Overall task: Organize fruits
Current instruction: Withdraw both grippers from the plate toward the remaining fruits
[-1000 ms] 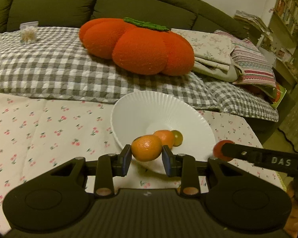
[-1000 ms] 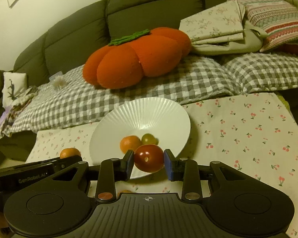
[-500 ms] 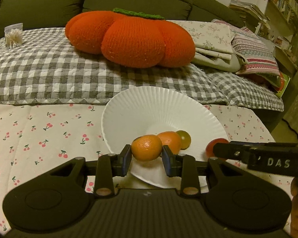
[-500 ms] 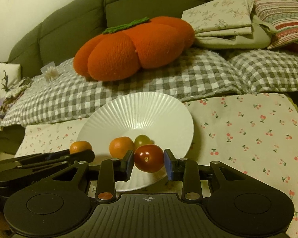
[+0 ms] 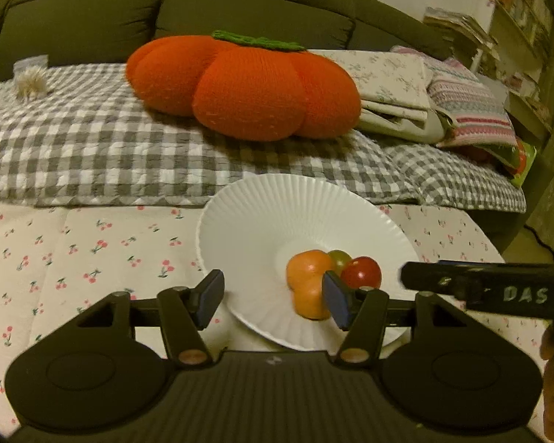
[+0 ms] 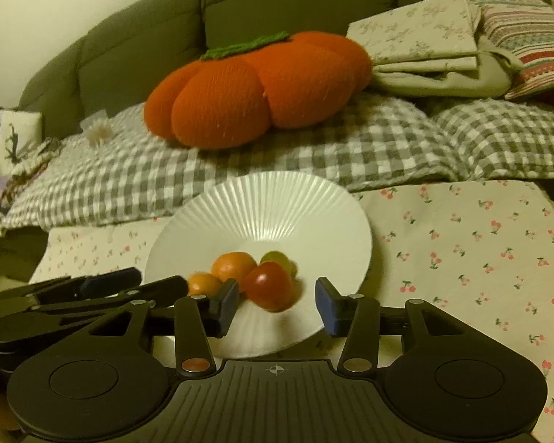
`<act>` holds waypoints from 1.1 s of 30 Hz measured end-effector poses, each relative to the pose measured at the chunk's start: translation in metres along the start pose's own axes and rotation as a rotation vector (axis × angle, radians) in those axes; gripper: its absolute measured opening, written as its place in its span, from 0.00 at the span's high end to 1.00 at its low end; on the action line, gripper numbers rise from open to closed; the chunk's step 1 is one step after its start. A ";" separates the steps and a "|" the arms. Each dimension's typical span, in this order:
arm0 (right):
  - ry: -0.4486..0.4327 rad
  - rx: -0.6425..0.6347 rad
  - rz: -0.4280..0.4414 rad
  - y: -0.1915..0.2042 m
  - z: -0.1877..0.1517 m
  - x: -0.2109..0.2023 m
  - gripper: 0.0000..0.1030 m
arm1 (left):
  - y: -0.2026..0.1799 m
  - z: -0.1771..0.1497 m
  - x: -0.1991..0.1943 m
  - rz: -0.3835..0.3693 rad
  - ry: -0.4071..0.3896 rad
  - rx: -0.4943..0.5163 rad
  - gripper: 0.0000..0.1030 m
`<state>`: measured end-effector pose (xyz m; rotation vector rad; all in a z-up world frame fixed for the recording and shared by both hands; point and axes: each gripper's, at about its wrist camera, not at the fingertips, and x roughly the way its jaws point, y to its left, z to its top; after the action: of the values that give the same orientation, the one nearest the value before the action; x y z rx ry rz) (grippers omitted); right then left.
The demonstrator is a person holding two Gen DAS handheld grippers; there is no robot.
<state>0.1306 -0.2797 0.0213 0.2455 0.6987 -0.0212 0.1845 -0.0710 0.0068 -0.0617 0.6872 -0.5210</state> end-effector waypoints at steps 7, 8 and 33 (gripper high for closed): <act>-0.029 0.077 -0.001 -0.009 0.008 -0.020 0.49 | 0.014 -0.001 -0.016 0.009 0.003 -0.073 0.44; -0.032 0.081 -0.001 -0.009 0.008 -0.023 0.48 | 0.013 -0.002 -0.019 0.010 0.002 -0.074 0.44; -0.067 -0.044 -0.003 0.038 -0.025 -0.078 0.06 | 0.002 -0.031 -0.076 0.197 0.056 -0.021 0.19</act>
<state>0.0588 -0.2416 0.0607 0.2004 0.6323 -0.0172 0.1164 -0.0290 0.0270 0.0014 0.7446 -0.3275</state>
